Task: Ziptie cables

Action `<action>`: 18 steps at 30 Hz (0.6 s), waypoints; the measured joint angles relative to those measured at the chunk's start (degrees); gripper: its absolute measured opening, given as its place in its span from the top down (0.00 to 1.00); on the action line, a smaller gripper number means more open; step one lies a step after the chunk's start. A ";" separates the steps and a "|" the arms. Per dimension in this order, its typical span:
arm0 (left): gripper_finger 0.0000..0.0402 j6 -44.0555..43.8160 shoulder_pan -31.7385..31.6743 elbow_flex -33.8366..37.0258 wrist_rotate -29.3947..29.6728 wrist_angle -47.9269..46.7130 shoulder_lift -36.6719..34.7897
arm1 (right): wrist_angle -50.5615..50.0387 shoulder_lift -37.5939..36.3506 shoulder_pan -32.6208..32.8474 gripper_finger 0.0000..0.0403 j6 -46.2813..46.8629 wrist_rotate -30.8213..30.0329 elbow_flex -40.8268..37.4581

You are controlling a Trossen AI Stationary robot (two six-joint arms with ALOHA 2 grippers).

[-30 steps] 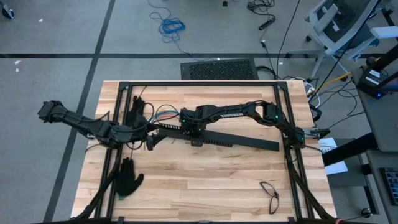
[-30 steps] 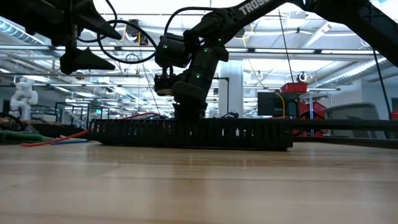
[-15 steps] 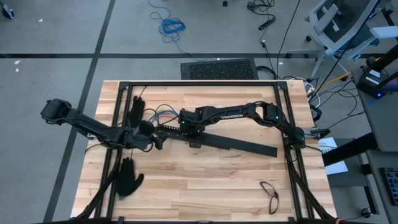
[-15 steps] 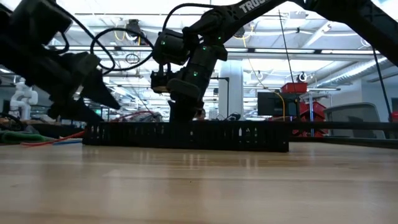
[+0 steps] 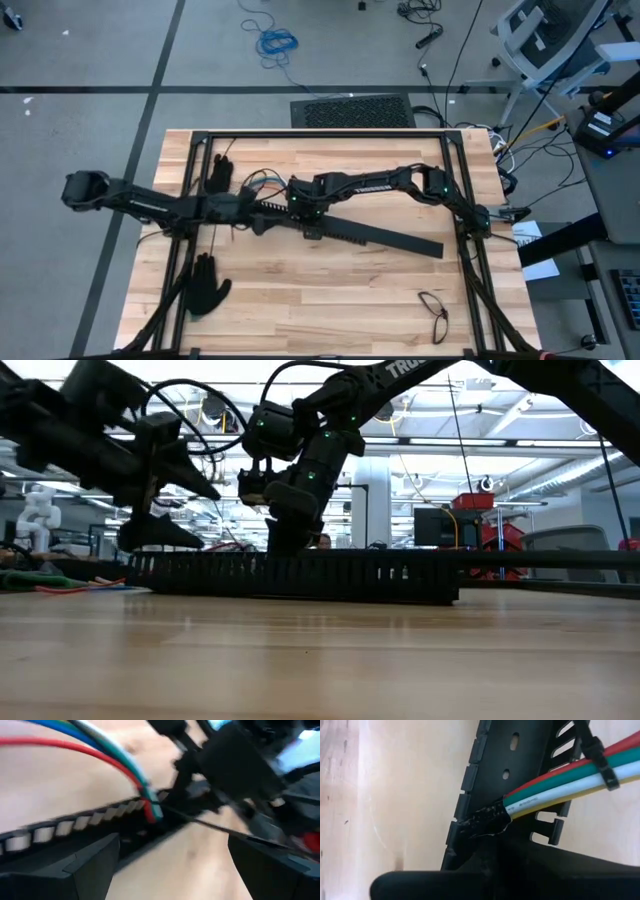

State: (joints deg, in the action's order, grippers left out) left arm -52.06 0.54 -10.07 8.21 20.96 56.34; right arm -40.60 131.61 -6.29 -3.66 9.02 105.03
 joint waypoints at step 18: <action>0.08 19.95 -31.58 -2.21 -42.84 -14.64 1.03 | 2.25 -0.02 1.28 0.98 -0.28 0.01 0.02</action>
State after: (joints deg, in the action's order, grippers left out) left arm -32.11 -31.04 -12.27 -34.63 6.33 57.37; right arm -38.35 131.59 -5.01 -3.94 9.03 105.06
